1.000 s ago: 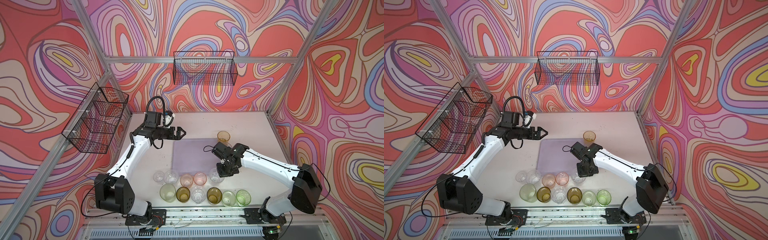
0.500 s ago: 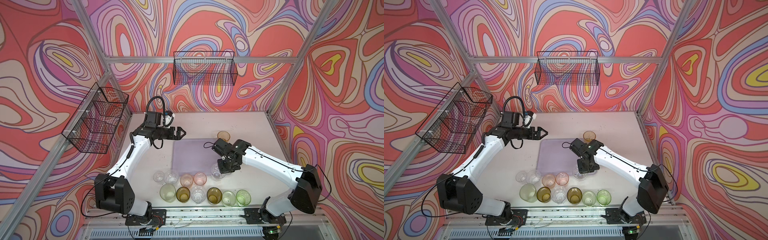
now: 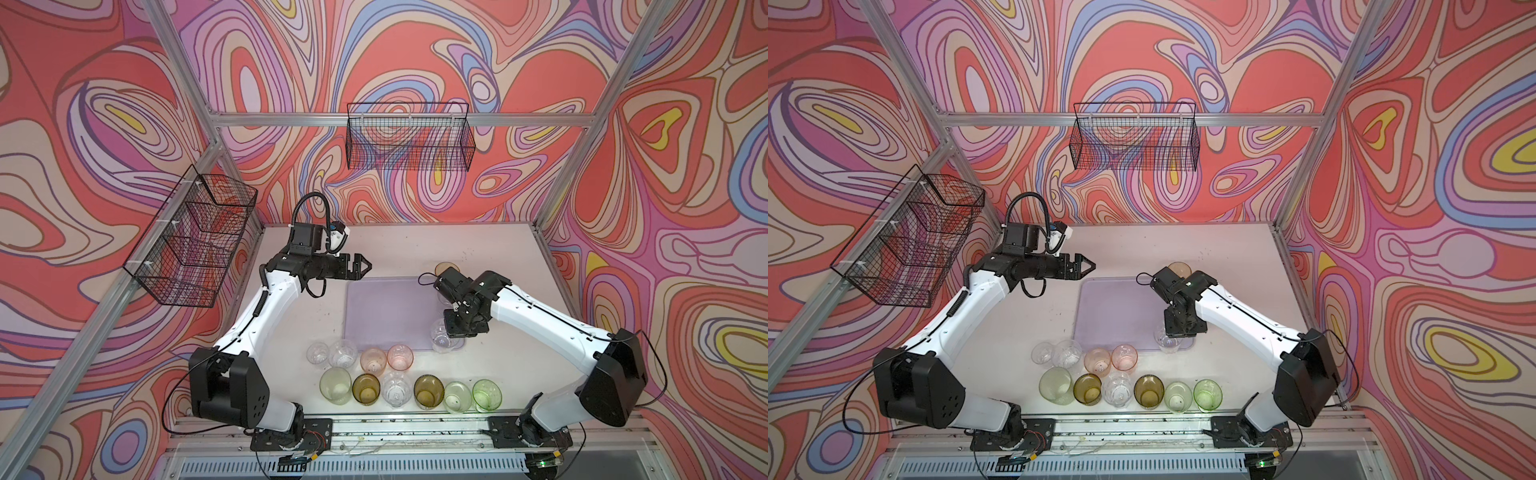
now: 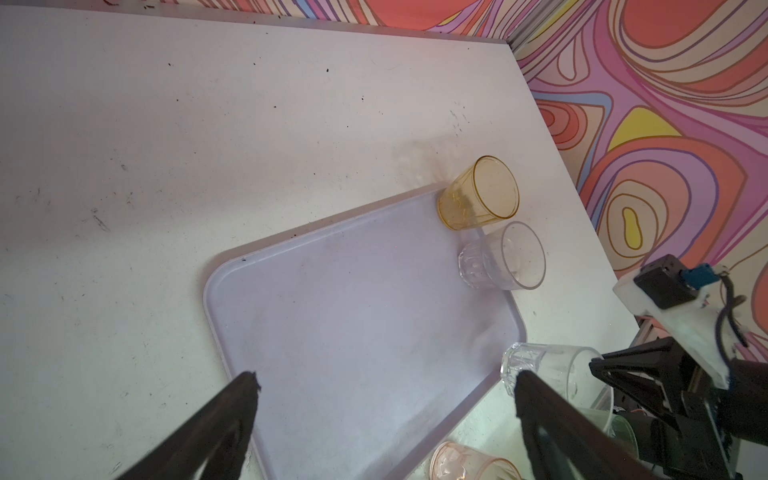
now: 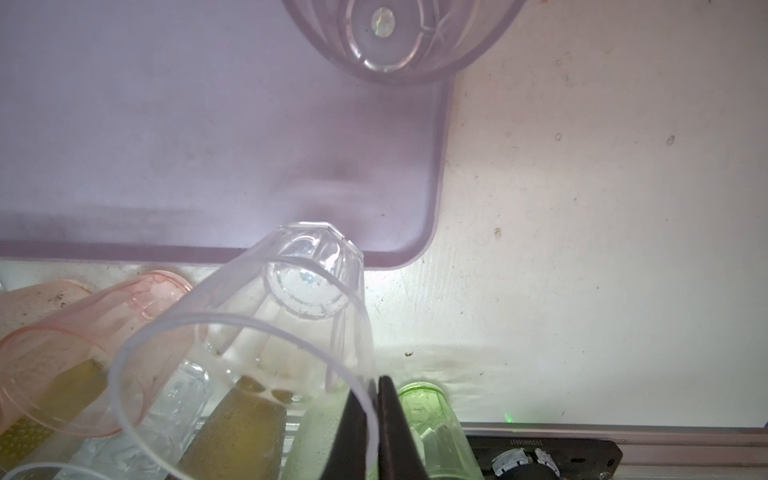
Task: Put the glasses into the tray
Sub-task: 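Lift the clear glass with the right gripper and carry it onto the tray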
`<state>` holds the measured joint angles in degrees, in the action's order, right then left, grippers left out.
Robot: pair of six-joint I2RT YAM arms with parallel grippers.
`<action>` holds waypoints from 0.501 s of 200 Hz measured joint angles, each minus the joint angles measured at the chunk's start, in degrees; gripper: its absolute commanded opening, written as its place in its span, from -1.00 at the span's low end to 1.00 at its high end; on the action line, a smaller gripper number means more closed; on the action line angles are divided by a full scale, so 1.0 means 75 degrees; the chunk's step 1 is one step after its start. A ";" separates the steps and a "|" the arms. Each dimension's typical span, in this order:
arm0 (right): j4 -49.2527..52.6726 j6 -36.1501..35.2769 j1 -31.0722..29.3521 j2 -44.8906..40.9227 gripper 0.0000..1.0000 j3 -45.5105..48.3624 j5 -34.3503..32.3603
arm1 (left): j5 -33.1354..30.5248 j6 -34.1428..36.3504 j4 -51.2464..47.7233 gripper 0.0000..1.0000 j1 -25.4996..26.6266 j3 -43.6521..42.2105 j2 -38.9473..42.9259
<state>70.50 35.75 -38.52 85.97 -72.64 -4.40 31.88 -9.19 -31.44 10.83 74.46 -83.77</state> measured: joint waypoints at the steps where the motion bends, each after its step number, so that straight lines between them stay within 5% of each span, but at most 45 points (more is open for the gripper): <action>1: -0.0003 -0.0006 0.0012 -0.0003 -1.00 0.0000 0.0003 | 0.0003 0.0000 0.0000 0.98 0.0000 0.0000 0.0000; 100: -0.0402 -0.0154 0.0935 -0.0099 -1.00 0.0498 0.0137 | -0.0003 0.0000 0.0000 0.98 0.0000 -0.0003 0.0000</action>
<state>67.48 34.59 -31.51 85.23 -68.90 -3.38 31.86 -9.19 -31.44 10.83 74.43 -83.77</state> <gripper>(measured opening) 0.051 0.988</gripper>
